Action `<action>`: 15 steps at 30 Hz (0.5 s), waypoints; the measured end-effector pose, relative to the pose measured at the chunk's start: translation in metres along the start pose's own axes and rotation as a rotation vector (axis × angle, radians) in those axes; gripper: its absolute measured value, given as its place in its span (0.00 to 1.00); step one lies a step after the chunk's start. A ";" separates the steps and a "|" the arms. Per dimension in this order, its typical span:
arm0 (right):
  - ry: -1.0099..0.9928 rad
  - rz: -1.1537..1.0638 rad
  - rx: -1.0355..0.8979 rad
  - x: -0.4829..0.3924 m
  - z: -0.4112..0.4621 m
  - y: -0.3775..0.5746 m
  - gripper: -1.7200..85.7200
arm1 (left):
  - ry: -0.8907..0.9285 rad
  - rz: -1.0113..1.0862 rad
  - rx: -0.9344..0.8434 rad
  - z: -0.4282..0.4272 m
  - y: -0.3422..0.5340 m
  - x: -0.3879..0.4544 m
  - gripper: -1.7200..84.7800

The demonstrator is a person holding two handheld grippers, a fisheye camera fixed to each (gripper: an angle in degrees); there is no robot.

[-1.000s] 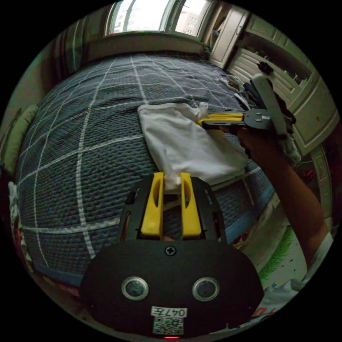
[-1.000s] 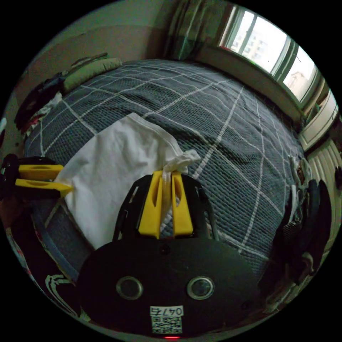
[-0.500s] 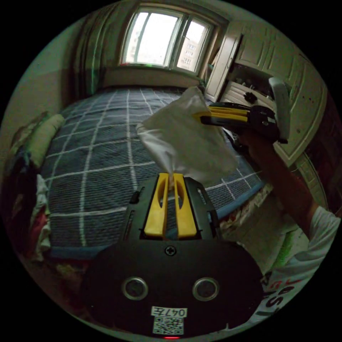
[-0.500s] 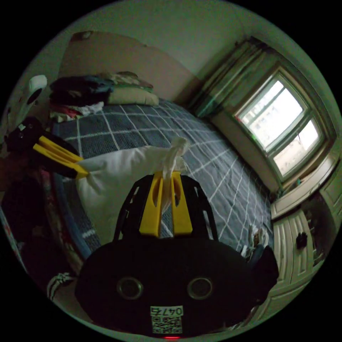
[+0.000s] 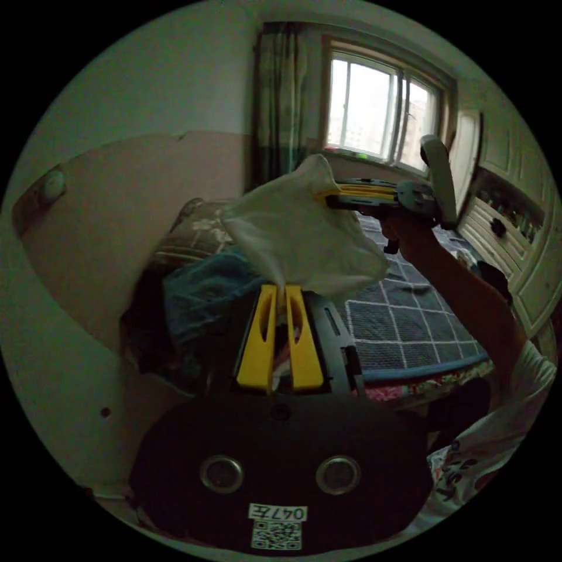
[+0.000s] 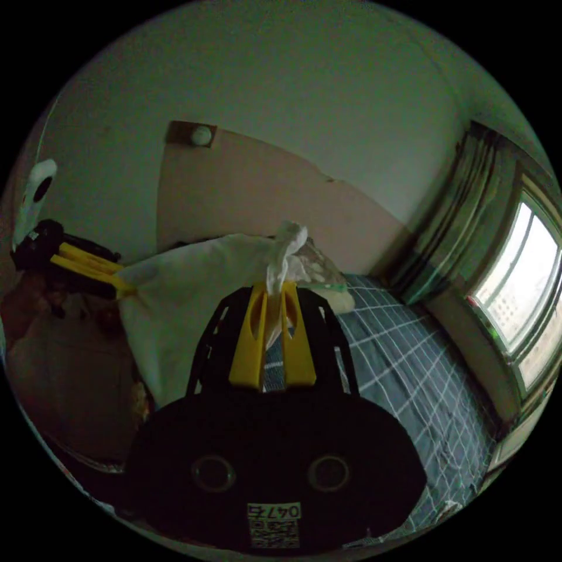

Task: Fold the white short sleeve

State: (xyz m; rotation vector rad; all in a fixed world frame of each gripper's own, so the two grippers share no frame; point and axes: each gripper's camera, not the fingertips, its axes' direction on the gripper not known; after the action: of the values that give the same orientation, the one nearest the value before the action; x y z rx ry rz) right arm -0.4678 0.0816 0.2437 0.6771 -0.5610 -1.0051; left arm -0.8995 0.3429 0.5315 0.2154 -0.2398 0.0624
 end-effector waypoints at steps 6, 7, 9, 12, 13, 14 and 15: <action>-0.072 0.013 -0.073 -0.031 0.141 -0.058 0.03 | -0.047 -0.168 -0.108 0.027 0.004 -0.106 0.07; -0.062 0.013 -0.097 -0.040 0.165 -0.058 0.04 | -0.061 -0.227 -0.148 0.037 0.011 -0.122 0.10; -0.050 0.002 -0.150 -0.050 0.192 -0.056 0.06 | -0.043 -0.272 -0.145 0.041 0.023 -0.139 0.12; -0.088 0.037 -0.196 -0.042 0.209 -0.053 0.11 | -0.009 -0.261 -0.054 0.012 0.038 -0.154 0.15; -0.118 0.088 -0.183 -0.028 0.205 -0.052 0.12 | -0.039 -0.250 -0.009 -0.005 0.043 -0.157 0.15; -0.122 0.125 -0.169 -0.020 0.201 -0.050 0.13 | -0.087 -0.232 0.043 -0.024 0.045 -0.159 0.14; -0.115 0.190 -0.118 -0.005 0.187 -0.047 0.12 | -0.117 -0.220 0.069 -0.033 0.044 -0.160 0.14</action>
State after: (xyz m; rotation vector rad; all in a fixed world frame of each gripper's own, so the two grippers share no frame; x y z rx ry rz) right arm -0.6279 0.0216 0.3331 0.4542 -0.6487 -0.8948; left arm -1.0509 0.3870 0.4708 0.3129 -0.3294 -0.1610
